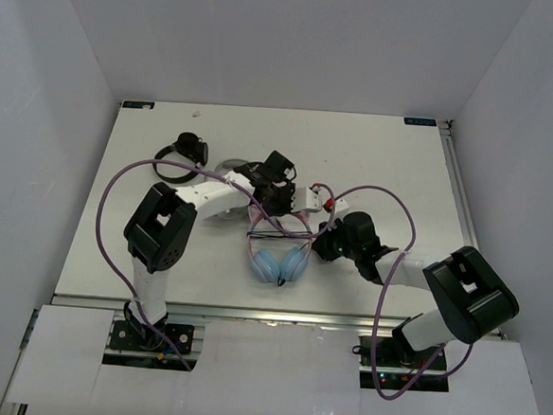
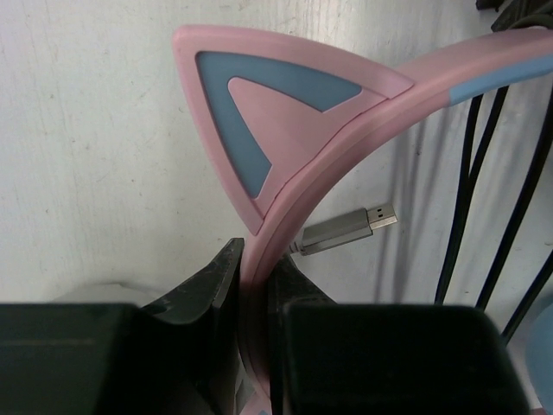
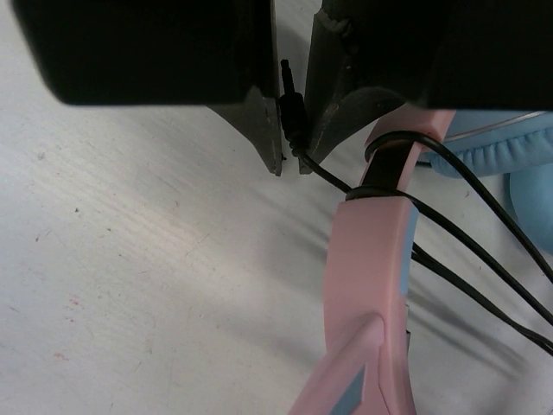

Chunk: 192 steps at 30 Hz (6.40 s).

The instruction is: Wrap the headphones

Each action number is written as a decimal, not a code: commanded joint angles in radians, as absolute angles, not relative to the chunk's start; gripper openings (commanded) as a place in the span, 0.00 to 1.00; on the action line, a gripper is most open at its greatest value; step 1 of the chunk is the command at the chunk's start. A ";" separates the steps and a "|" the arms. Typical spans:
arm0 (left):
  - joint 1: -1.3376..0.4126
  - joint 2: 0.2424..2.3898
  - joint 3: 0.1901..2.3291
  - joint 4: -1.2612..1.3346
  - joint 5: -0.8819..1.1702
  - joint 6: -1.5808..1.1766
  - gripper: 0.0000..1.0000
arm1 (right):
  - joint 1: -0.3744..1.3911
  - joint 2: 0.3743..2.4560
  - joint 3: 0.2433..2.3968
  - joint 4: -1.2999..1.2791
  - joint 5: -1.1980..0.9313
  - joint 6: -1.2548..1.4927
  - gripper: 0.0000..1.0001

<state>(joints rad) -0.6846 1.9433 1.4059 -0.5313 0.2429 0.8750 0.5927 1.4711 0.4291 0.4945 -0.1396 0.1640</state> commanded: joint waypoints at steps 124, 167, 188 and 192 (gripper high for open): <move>-0.684 2.057 1.649 -0.410 -0.069 0.499 0.98 | 0.522 1.567 0.439 0.412 0.217 0.433 0.13; -0.640 1.118 0.969 -0.164 0.147 -0.477 0.98 | 0.593 0.860 0.832 -0.361 0.081 0.275 0.91; -0.911 0.707 0.503 0.127 -0.290 -0.383 0.98 | 0.593 0.616 0.584 -0.193 0.133 0.347 0.90; -0.911 0.726 0.507 0.121 -0.315 -0.376 0.98 | 0.592 0.606 0.580 -0.193 0.133 0.344 0.90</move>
<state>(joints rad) -0.9073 0.7152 0.4965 0.0863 -0.2514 -0.3991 0.5903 0.6241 0.5902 -0.2365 0.1277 0.3408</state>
